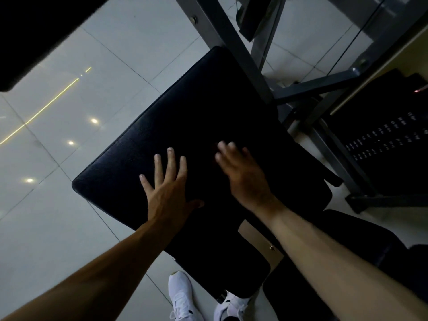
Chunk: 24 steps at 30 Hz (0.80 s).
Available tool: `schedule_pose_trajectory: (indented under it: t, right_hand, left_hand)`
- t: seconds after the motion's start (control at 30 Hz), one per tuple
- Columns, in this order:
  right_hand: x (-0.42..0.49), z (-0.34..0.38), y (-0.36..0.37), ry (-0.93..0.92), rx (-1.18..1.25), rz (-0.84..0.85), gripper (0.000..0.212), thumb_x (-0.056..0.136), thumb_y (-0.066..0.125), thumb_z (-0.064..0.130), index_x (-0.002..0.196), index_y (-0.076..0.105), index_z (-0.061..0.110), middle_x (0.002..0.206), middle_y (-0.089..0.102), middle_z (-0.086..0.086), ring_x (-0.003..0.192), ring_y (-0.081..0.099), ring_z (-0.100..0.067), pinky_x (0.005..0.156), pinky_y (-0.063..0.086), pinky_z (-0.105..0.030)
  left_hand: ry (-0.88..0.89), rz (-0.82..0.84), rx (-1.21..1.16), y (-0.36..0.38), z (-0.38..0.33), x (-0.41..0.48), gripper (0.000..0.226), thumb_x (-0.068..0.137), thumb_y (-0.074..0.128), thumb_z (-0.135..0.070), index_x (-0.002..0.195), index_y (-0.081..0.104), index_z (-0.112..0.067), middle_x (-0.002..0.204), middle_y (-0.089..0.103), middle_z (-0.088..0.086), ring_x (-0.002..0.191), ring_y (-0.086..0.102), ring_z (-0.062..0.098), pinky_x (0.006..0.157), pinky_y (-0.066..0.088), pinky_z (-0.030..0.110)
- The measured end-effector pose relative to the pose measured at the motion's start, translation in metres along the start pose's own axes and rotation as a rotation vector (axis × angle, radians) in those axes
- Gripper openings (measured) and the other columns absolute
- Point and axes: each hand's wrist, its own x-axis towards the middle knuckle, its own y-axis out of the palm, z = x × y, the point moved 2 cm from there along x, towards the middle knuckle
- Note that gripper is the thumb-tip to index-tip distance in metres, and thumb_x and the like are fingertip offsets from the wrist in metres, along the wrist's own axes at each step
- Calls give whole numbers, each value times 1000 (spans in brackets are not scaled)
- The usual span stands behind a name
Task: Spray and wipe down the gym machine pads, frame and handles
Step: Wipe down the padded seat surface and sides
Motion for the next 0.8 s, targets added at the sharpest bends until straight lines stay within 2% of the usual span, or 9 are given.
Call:
schedule_pose_trajectory:
  t: [0.13,0.2,0.3,0.37,0.47,0.53,0.67,0.77,0.8]
  right_hand:
    - [5,-57,-27,506,141,-85,52,103,45,14,155,44,15,170,26,-8,157,21,-29,124,24,-58]
    - [3,-31,-17,593,150,-151,52,104,44,19,155,43,13,168,28,-11,156,23,-30,125,24,-56]
    - [-29,50,18,388,157,-157,49,106,55,23,153,47,13,164,37,-12,154,30,-30,125,28,-51]
    - [-53,79,27,153,172,-78,48,110,48,35,154,48,16,164,38,-8,155,30,-27,124,31,-48]
    - [-54,36,19,-60,85,-5,57,101,61,23,156,46,21,165,37,-7,154,32,-28,122,33,-49]
    - [-47,-10,5,72,53,-3,63,99,63,16,157,42,22,167,34,-8,155,29,-30,122,30,-55]
    - [-40,-69,-24,503,174,-62,55,106,29,32,160,35,21,171,22,-5,159,14,-27,127,18,-55]
    - [-40,-26,-7,701,234,-165,57,106,41,16,161,30,23,173,15,-1,160,8,-23,129,15,-53]
    - [-48,1,3,691,242,-174,59,104,43,14,162,30,24,173,15,-2,160,8,-23,129,14,-52]
  left_hand:
    - [36,38,12,18,-17,-4,144,65,87,-61,162,-14,-25,161,-43,-1,145,-43,33,113,-9,78]
    - [4,49,42,20,-18,-3,147,64,87,-62,161,-17,-25,159,-46,0,144,-43,34,112,-8,79]
    - [-9,49,61,19,-20,-3,138,72,79,-66,160,-18,-25,159,-45,1,144,-43,36,113,-8,79]
    - [-1,16,23,19,-21,-6,122,84,73,-59,161,-15,-24,161,-42,1,146,-41,36,114,-4,80]
    - [-11,43,67,20,-21,-4,138,72,81,-63,161,-17,-23,159,-45,3,145,-42,37,113,-3,80]
    - [-10,67,83,22,-19,-1,147,65,84,-65,160,-19,-24,158,-47,3,144,-43,37,112,-6,80]
    - [18,42,61,25,-16,-1,149,62,87,-64,161,-17,-24,159,-45,1,145,-43,35,106,-14,76]
    - [7,24,54,25,-17,-1,148,62,88,-62,162,-14,-24,162,-41,1,146,-41,34,107,-14,75]
    - [0,18,56,25,-18,-1,148,62,88,-63,162,-14,-24,162,-41,1,146,-41,34,108,-13,75]
